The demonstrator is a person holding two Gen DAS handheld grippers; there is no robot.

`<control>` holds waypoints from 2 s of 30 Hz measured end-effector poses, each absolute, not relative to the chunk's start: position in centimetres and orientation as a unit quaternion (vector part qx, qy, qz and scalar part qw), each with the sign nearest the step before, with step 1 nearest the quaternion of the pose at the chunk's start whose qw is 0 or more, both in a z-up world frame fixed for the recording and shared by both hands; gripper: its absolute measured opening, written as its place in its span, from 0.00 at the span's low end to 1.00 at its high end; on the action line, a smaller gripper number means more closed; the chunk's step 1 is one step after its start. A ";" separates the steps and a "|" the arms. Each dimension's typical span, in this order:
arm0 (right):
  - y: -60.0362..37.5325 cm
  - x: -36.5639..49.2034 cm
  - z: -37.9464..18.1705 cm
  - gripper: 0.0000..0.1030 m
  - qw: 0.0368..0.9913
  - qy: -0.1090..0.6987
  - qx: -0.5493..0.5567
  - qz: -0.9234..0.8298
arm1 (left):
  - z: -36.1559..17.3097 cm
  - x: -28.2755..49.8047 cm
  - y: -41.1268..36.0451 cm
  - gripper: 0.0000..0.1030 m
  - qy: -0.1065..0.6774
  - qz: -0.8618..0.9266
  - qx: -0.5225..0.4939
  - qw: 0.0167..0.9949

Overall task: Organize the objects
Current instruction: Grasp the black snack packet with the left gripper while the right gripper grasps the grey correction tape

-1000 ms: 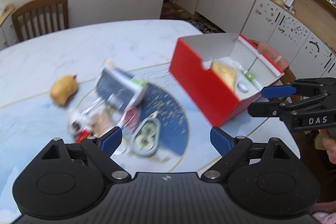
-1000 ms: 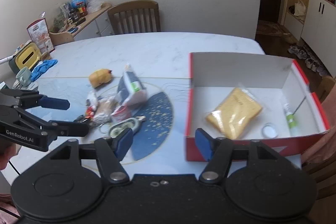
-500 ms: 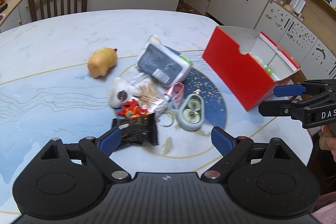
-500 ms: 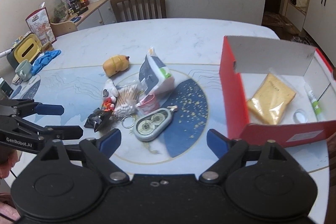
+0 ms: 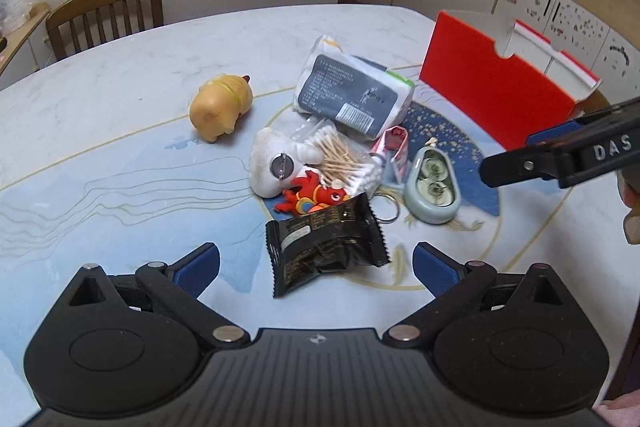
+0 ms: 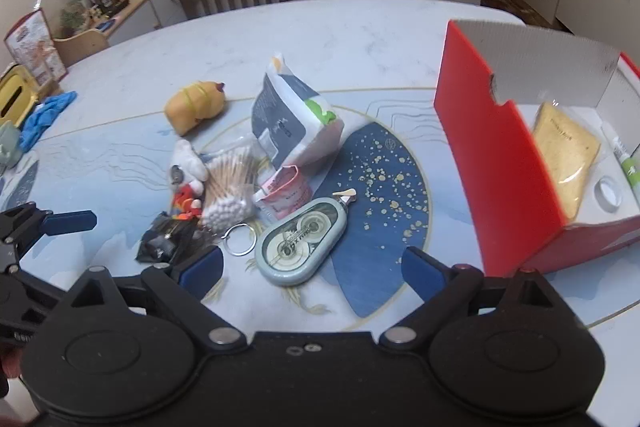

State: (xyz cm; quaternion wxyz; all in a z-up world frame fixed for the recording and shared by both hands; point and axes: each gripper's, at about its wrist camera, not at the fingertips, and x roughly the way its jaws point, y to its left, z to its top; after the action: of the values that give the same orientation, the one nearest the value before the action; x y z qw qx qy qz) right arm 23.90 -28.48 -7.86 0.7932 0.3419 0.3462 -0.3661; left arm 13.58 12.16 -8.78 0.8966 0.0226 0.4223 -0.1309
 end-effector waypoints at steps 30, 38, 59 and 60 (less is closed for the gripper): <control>-30.4 29.0 -12.6 0.87 0.753 0.402 0.344 -0.391 | -12.3 18.8 11.2 1.00 0.459 -0.160 0.032 0.873; -30.2 28.7 -12.4 0.78 0.757 0.398 0.335 -0.395 | -12.3 18.3 11.6 0.98 0.449 -0.154 0.026 0.880; -29.2 25.0 -10.8 0.60 0.780 0.354 0.348 -0.381 | -10.7 16.1 11.8 0.64 0.443 -0.126 -0.008 0.887; -29.0 24.7 -10.5 0.60 0.783 0.351 0.346 -0.379 | -10.3 15.9 11.7 0.64 0.442 -0.124 -0.008 0.889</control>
State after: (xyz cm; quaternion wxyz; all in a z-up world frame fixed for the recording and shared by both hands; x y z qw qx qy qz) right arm 24.72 -28.99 -10.46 0.7832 0.3460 0.3512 -0.3788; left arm 15.91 11.72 -10.34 0.8886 -0.0081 0.4417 -0.1235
